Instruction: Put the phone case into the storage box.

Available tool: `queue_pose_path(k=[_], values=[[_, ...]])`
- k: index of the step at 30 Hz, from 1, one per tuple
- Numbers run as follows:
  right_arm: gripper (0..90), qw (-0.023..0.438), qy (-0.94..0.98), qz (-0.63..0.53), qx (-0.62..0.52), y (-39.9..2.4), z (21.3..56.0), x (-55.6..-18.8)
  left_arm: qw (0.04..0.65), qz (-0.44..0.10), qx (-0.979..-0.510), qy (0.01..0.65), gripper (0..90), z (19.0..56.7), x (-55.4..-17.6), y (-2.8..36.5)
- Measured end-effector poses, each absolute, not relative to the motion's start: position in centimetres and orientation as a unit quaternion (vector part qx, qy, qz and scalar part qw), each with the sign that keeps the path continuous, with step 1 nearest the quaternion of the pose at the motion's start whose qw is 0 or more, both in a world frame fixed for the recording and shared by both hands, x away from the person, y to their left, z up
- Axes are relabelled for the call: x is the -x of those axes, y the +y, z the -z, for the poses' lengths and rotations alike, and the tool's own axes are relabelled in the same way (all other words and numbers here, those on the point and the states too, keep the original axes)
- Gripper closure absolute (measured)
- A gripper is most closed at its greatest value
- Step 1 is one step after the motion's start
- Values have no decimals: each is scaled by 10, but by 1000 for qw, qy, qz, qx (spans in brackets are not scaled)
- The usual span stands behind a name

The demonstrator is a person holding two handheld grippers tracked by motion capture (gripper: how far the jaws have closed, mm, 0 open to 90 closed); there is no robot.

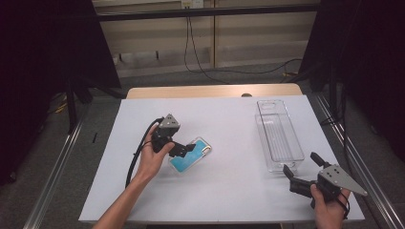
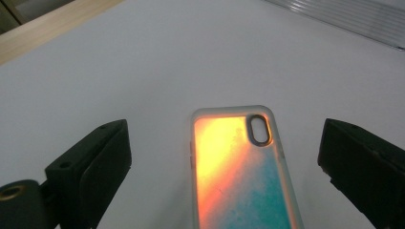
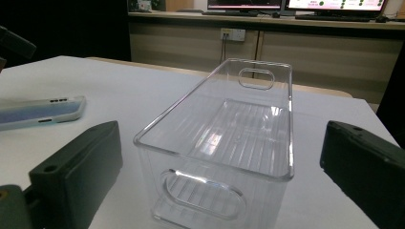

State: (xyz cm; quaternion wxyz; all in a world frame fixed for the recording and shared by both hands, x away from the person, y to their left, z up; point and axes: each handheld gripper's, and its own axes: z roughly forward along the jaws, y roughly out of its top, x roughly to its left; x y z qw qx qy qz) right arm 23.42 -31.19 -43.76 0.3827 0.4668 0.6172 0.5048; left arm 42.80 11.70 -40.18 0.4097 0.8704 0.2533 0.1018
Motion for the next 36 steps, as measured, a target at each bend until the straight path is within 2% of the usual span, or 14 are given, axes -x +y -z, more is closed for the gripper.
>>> queue_pose_path(k=[4,8,15,25,36], values=[[0,383,617,-505,-467,-312,437,-234,392,-101,-880,249,58,404,-427,114],[0,382,617,-505,-468,-312,438,-234,380,-63,-888,250,71,412,-429,111],[0,382,617,-506,-467,-312,438,-234,348,-46,-906,236,71,419,-428,106],[0,381,618,-505,-467,-312,438,-234,303,-51,-924,227,53,425,-427,99],[0,380,618,-505,-467,-312,438,-234,281,-43,-930,233,52,436,-429,93]])
